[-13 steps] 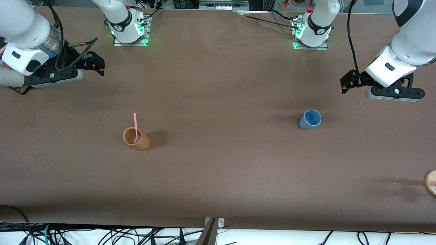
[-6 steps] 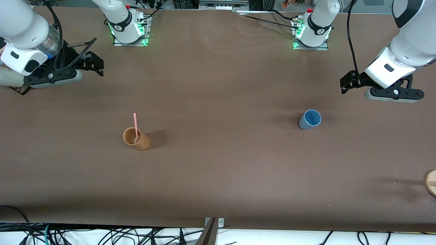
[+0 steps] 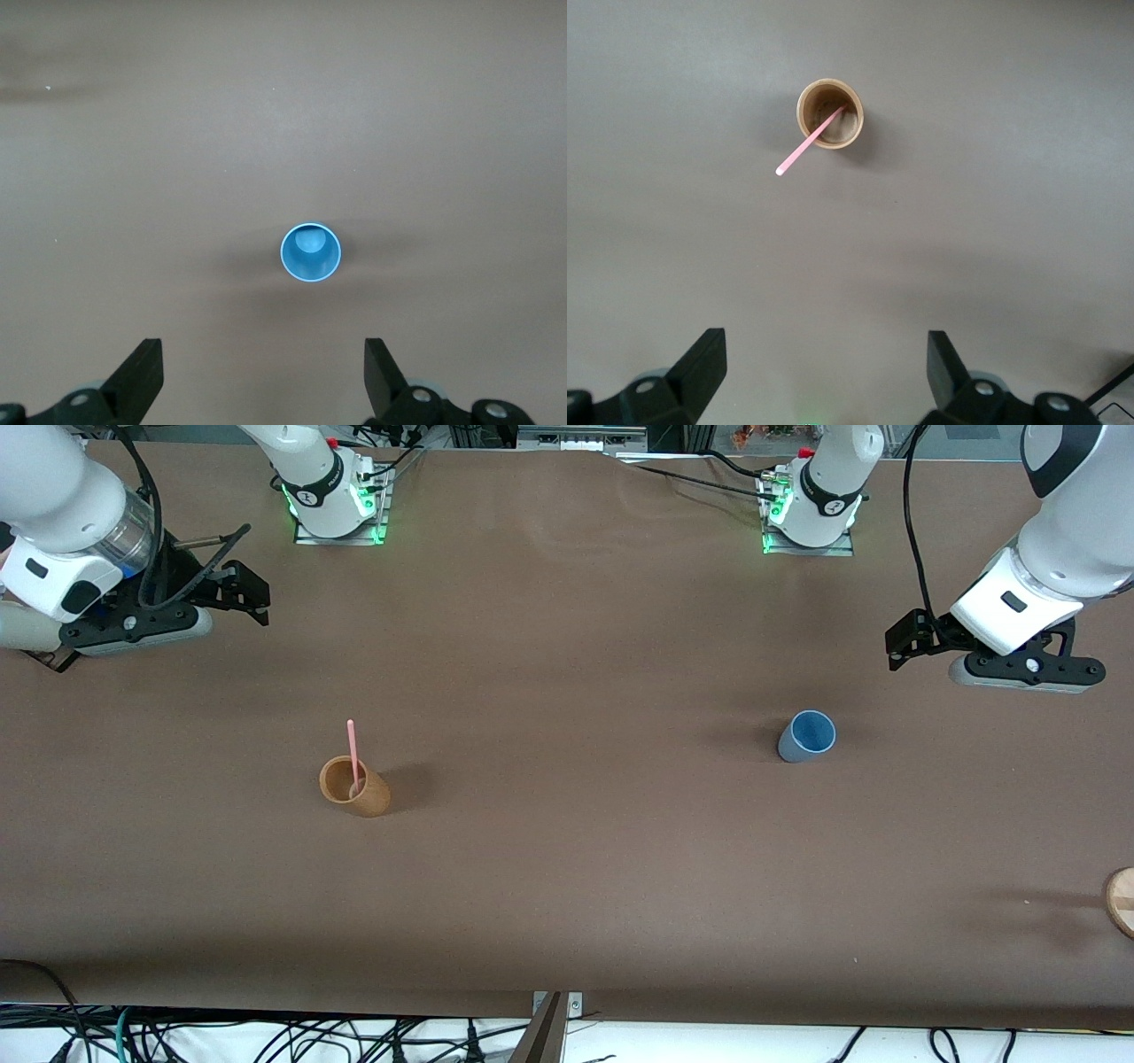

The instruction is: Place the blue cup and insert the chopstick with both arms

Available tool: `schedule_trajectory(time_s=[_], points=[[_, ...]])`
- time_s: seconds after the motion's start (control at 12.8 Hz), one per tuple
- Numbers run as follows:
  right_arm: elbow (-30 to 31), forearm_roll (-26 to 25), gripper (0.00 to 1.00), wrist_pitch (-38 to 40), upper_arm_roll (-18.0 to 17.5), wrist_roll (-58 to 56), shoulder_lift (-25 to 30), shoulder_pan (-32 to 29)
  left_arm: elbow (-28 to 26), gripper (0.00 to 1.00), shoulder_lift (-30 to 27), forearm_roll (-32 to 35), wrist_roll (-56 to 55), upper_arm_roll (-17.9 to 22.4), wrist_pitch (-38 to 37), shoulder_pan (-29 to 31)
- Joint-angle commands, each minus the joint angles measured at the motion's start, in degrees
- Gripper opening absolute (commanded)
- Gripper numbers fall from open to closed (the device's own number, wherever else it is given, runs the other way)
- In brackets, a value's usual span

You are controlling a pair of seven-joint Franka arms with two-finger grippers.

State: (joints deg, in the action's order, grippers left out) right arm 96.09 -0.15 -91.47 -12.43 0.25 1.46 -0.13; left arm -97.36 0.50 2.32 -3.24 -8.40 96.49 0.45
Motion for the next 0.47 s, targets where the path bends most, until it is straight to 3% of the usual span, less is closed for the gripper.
schedule_trajectory(time_s=[0.0,0.39], points=[[1.6,0.5,1.00,-1.8,0.0,-0.8,1.5,-0.4,2.3,1.00,1.2,-0.6,0.6,0.0,-1.0,0.0],[1.8,0.5,1.00,-3.5,0.1,-0.7,1.3,-0.4,2.6,1.00,1.3,-0.6,0.6,0.0,-1.0,-0.1]])
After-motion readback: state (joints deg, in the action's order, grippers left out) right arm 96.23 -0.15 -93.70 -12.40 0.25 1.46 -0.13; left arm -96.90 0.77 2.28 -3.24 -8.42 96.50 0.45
